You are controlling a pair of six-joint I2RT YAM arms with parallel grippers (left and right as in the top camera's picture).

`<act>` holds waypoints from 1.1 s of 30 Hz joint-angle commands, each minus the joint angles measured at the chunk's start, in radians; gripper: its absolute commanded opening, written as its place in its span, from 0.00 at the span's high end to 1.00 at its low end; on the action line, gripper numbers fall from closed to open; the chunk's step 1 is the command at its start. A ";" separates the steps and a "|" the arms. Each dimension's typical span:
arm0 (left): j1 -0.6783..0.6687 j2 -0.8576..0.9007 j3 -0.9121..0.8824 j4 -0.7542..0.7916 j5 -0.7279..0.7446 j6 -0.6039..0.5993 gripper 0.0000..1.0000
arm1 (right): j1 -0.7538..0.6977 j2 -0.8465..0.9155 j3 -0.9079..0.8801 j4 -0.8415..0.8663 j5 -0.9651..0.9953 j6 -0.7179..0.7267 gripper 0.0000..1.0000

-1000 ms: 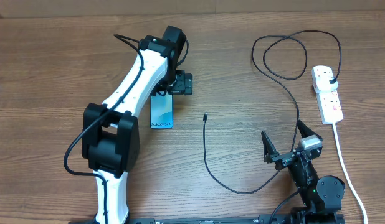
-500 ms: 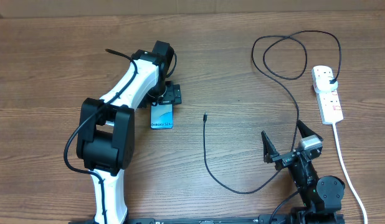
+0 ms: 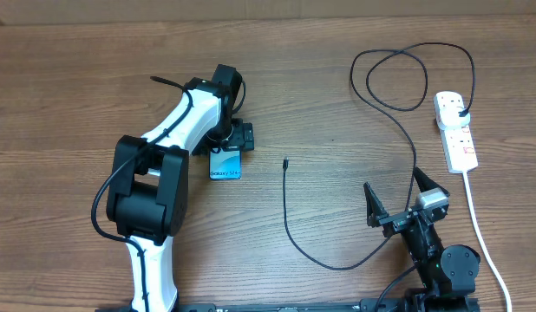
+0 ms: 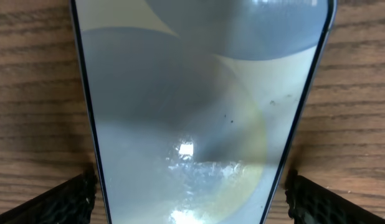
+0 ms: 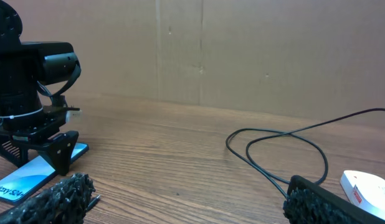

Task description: Plug charger to phone and switch on socket

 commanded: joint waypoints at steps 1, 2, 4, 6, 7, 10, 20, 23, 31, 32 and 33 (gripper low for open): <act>-0.002 0.000 -0.044 0.029 0.020 0.014 0.00 | 0.007 -0.008 -0.011 0.006 0.009 -0.004 0.00; -0.003 0.000 -0.055 0.040 0.020 0.011 0.00 | 0.007 -0.008 -0.011 0.006 0.009 -0.004 0.00; -0.003 0.000 -0.066 0.052 0.019 -0.001 0.00 | 0.007 -0.008 -0.011 0.006 0.010 -0.004 0.00; -0.001 0.000 -0.079 0.070 0.020 -0.010 0.01 | 0.007 -0.008 -0.011 0.006 0.009 -0.004 0.00; -0.001 0.000 -0.087 0.079 0.021 -0.017 0.02 | 0.007 -0.008 -0.011 0.006 0.009 -0.004 0.00; -0.001 0.001 -0.105 0.099 0.045 -0.024 0.04 | 0.008 -0.008 -0.011 0.006 0.002 -0.001 0.00; -0.001 0.002 -0.122 0.112 0.077 -0.058 0.09 | 0.007 -0.008 -0.011 0.014 -0.174 0.795 0.00; -0.001 0.002 -0.122 0.104 0.100 -0.060 0.08 | 0.008 -0.008 -0.011 0.016 -0.186 0.900 0.00; -0.001 0.002 -0.122 0.089 0.100 -0.088 0.13 | 0.008 -0.008 -0.011 0.018 -0.272 1.071 0.00; -0.002 0.002 -0.122 0.090 0.100 -0.094 0.13 | 0.008 -0.008 -0.011 0.018 -0.276 1.070 0.00; -0.002 0.002 -0.122 0.090 0.100 -0.095 0.14 | 0.008 -0.008 -0.011 0.018 -0.276 1.070 0.00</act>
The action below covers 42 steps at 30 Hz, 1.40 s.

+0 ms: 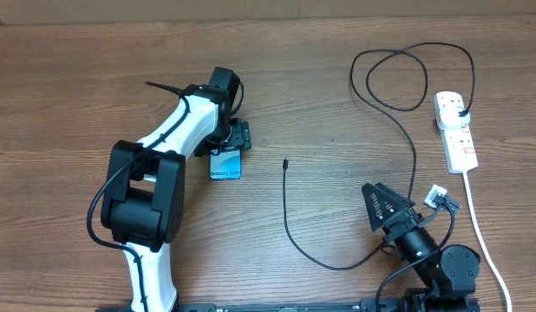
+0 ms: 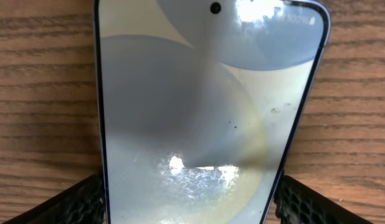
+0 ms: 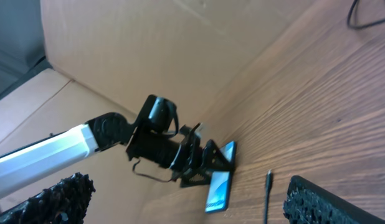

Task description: Plug charger to phone and switch on socket

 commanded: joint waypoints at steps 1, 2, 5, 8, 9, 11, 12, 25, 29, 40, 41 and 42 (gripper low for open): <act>-0.004 0.047 -0.044 -0.003 0.098 -0.044 0.14 | 0.008 -0.008 -0.011 0.011 -0.034 0.042 0.00; -0.004 0.047 -0.044 -0.003 0.098 -0.044 0.15 | 0.008 -0.008 -0.011 0.011 -0.034 0.042 0.00; -0.004 0.047 -0.044 -0.003 0.098 -0.043 0.17 | 0.007 -0.008 -0.011 0.010 -0.048 0.012 0.00; -0.004 0.047 -0.044 -0.002 0.095 -0.044 0.22 | 0.008 -0.008 -0.011 0.009 -0.061 0.002 0.00; -0.004 0.047 -0.044 -0.001 0.094 -0.043 0.23 | 0.008 -0.008 -0.011 0.009 -0.069 -0.014 0.00; -0.004 0.047 -0.044 0.000 0.094 -0.043 0.26 | 0.008 -0.008 -0.011 0.006 -0.084 -0.038 0.00; -0.004 0.047 -0.044 0.001 0.094 -0.043 0.26 | 0.008 -0.008 -0.011 0.006 -0.086 -0.038 0.00; -0.004 0.047 -0.043 0.001 0.095 -0.052 0.49 | 0.008 0.008 -0.011 0.005 -0.101 -0.089 0.00; -0.004 0.047 -0.041 0.001 0.098 -0.056 0.59 | 0.007 0.065 -0.010 0.006 -0.100 -0.114 0.00; -0.003 0.047 0.028 -0.024 0.175 -0.055 0.74 | 0.008 0.267 0.035 -0.003 -0.101 -0.227 0.01; -0.003 0.047 0.040 -0.032 0.178 -0.055 0.75 | 0.008 0.287 0.053 -0.010 -0.100 -0.249 0.01; -0.003 0.047 0.054 -0.044 0.178 -0.055 0.76 | 0.008 0.304 0.072 -0.024 -0.093 -0.269 0.01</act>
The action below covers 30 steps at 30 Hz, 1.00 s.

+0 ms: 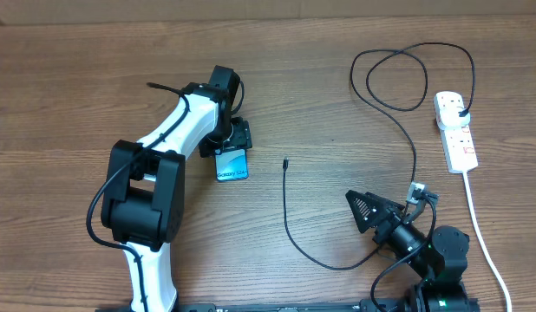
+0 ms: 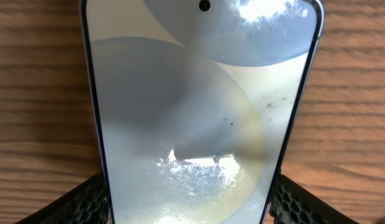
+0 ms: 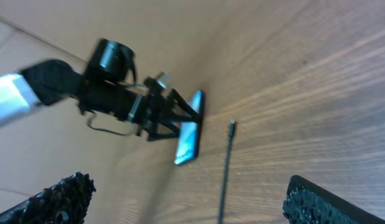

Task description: Plug charger to phone and switch on socket

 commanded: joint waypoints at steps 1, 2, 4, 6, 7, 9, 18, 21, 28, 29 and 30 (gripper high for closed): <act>-0.003 0.046 0.042 -0.027 0.101 -0.024 0.76 | 0.008 0.060 0.091 -0.040 0.018 -0.098 0.01; -0.003 0.046 0.060 -0.041 0.101 -0.024 0.76 | 0.008 0.076 0.106 -0.059 0.023 -0.117 0.01; -0.003 0.046 0.085 -0.062 0.101 -0.024 0.76 | 0.008 0.122 0.142 -0.105 0.037 -0.153 0.01; -0.003 0.046 0.104 -0.079 0.104 -0.024 0.76 | 0.008 0.179 0.170 -0.127 0.034 -0.187 0.01; -0.003 0.046 0.106 -0.080 0.116 -0.024 0.76 | 0.011 0.206 0.178 -0.127 0.034 -0.192 0.01; -0.003 0.046 0.107 -0.080 0.141 -0.024 0.76 | 0.017 0.248 0.190 -0.127 0.034 -0.193 0.01; -0.003 0.046 0.107 -0.087 0.200 -0.025 0.75 | 0.113 0.383 0.270 -0.122 0.044 -0.255 0.01; -0.003 0.046 0.107 -0.087 0.229 -0.025 0.75 | 0.173 0.414 0.273 -0.117 0.065 -0.265 0.01; 0.003 0.046 0.107 -0.087 0.293 -0.041 0.75 | 0.415 0.583 0.273 0.061 0.267 -0.233 0.00; 0.005 0.046 0.107 -0.086 0.305 -0.047 0.75 | 0.434 0.616 0.273 0.094 0.283 -0.228 0.00; 0.008 0.046 0.107 -0.086 0.313 -0.059 0.75 | 0.452 0.680 0.273 0.157 0.292 -0.210 0.00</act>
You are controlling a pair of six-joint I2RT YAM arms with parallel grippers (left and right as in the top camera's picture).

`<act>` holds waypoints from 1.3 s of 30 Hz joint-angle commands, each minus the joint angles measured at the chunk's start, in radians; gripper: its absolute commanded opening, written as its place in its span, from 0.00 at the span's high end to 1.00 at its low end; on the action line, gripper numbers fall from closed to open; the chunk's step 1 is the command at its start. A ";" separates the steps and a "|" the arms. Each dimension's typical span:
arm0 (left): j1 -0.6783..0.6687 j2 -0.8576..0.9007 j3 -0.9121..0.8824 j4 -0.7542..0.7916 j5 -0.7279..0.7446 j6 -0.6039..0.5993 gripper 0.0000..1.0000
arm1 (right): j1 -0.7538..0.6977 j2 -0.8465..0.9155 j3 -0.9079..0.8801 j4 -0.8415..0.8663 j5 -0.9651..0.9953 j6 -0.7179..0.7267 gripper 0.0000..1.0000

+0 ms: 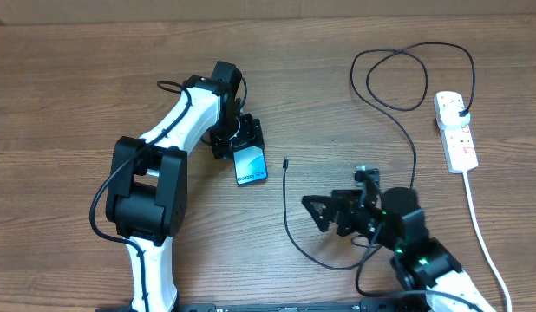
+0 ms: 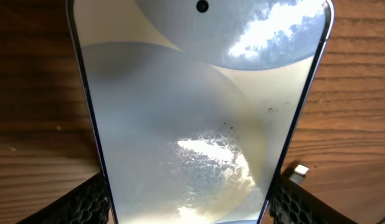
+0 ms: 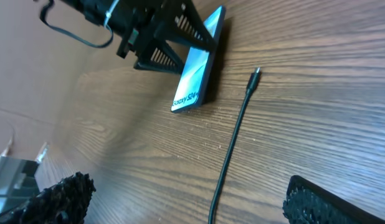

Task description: Plug charger to phone and switch on socket

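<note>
The phone (image 1: 251, 164), pale blue screen up, lies flat on the wooden table, and my left gripper (image 1: 243, 144) is shut on its two long edges. In the left wrist view the phone (image 2: 192, 106) fills the frame between the black fingers (image 2: 85, 200). The black charger cable (image 1: 285, 208) ends in a small plug (image 1: 286, 161) just right of the phone; that plug (image 2: 299, 169) shows beside the right finger. My right gripper (image 1: 325, 215) hangs open low over the cable's front bend. From the right wrist, the plug (image 3: 257, 71) lies apart from the phone (image 3: 196, 79).
A white power strip (image 1: 456, 132) sits at the right edge with the charger plugged in and a white lead running to the front. The cable makes loose loops (image 1: 398, 78) at the back right. A cardboard wall closes the far side.
My left gripper has shifted the phone right and turned it, so it now lies close to the cable plug. My right gripper has moved left, from beside the cable to over its front bend.
At first my left gripper was around the phone left of centre and my right arm rested at the front right. The right gripper then turned left and moved step by step toward the cable. The phone moved slightly right, then up close to the plug.
</note>
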 commanded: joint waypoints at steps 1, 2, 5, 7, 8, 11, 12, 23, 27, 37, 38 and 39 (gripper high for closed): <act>0.011 0.008 0.028 0.000 0.068 -0.033 0.75 | 0.050 0.130 0.023 0.117 0.091 0.035 0.00; 0.014 0.008 0.028 0.000 0.078 -0.033 0.75 | 0.055 0.170 0.025 0.163 0.089 0.047 0.00; 0.025 0.008 0.028 0.000 0.114 -0.040 0.75 | 0.072 0.315 0.092 0.239 0.084 0.053 0.02; 0.031 0.008 0.028 0.002 0.135 -0.040 0.76 | 0.084 0.373 0.140 0.237 0.085 0.043 0.02; 0.034 0.008 0.028 0.003 0.143 -0.042 0.76 | 0.093 0.418 0.179 0.233 0.084 0.028 0.02; 0.040 0.008 0.028 0.003 0.161 -0.047 0.76 | 0.113 0.512 0.260 0.228 0.084 0.025 0.02; 0.041 0.008 0.028 0.003 0.165 -0.047 0.76 | 0.120 0.553 0.291 0.228 0.084 0.025 0.02; 0.052 0.008 0.028 0.032 0.269 -0.047 0.75 | 0.148 0.718 0.383 0.314 0.082 0.029 0.08; 0.055 0.008 0.028 0.035 0.318 -0.047 0.75 | 0.148 0.727 0.383 0.326 0.110 0.029 0.09; 0.059 0.008 0.028 0.037 0.346 -0.047 0.75 | 0.148 0.888 0.454 0.400 0.091 0.033 0.22; 0.059 0.008 0.028 0.037 0.346 -0.047 0.74 | 0.148 0.907 0.476 0.400 0.066 0.033 0.24; 0.059 0.008 0.028 0.039 0.346 -0.047 0.74 | 0.148 0.917 0.488 0.399 0.053 0.033 0.25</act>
